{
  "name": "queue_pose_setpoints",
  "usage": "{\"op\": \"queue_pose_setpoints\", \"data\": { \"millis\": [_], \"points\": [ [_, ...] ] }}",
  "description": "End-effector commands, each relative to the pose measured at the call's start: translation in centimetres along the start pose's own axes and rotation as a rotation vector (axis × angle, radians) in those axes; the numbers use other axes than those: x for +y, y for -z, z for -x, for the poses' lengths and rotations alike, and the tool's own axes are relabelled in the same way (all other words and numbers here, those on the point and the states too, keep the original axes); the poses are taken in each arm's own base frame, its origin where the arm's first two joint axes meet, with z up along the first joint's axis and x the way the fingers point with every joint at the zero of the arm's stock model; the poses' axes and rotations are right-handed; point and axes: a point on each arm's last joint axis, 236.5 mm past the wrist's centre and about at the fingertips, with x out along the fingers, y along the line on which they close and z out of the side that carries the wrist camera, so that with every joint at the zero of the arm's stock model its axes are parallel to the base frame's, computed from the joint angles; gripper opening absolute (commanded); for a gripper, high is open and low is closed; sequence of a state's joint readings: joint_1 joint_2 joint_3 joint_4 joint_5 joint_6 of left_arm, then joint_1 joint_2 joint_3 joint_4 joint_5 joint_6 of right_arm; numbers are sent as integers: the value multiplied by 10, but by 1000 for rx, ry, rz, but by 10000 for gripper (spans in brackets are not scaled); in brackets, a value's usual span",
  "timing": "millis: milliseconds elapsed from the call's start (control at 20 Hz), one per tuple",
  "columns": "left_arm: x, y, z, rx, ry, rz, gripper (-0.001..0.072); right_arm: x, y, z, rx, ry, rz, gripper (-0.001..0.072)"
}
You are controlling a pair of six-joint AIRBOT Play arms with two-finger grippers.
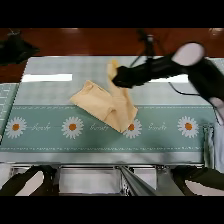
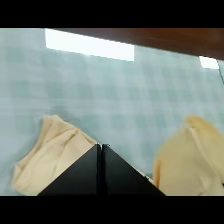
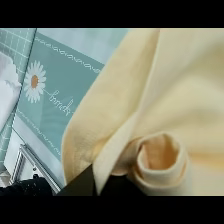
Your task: Fold the shirts.
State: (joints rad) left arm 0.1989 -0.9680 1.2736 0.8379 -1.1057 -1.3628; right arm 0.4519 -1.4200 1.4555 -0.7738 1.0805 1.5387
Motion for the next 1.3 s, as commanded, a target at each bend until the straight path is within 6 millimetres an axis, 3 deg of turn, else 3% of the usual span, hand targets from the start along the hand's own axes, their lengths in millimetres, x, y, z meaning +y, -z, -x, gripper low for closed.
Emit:
{"op": "queue_pose_setpoints", "data": {
  "millis": [0,150,250,550,600,650,750,850,950,1000,1100,1200,1250],
  "points": [
    [14,29,48,-73,-74,-7,32,2,-10,-97,91,-17,-6,19],
    [17,76,34,-15,-60,24,32,-13,-14,-142,133,-18,-65,19],
    [18,105,18,55,-39,43,32,-18,-16,-158,144,-32,-93,19],
    [34,134,-14,84,-47,87,32,-19,-43,-178,47,-66,-164,46],
    [38,139,-17,95,-52,99,32,-19,-43,-182,48,-82,-186,362],
    [42,144,-21,112,-56,110,32,-15,-39,-184,67,-108,-175,629],
    [48,148,-27,133,-62,126,32,-8,-32,-169,126,-159,-155,633],
    [53,146,-31,126,-72,135,32,-13,-33,-122,199,-175,-155,630],
    [57,143,-34,115,-81,140,32,-25,-23,-47,294,-109,-86,614],
    [58,143,-35,116,-84,141,33,-42,-14,-8,329,31,-19,614],
    [61,145,-38,124,-86,144,32,-103,-7,97,283,541,74,621],
    [63,147,-41,137,-89,149,32,-145,5,204,104,966,-10,620],
    [65,149,-43,144,-90,152,32,-155,23,232,17,1056,-57,620]
  ]
}}
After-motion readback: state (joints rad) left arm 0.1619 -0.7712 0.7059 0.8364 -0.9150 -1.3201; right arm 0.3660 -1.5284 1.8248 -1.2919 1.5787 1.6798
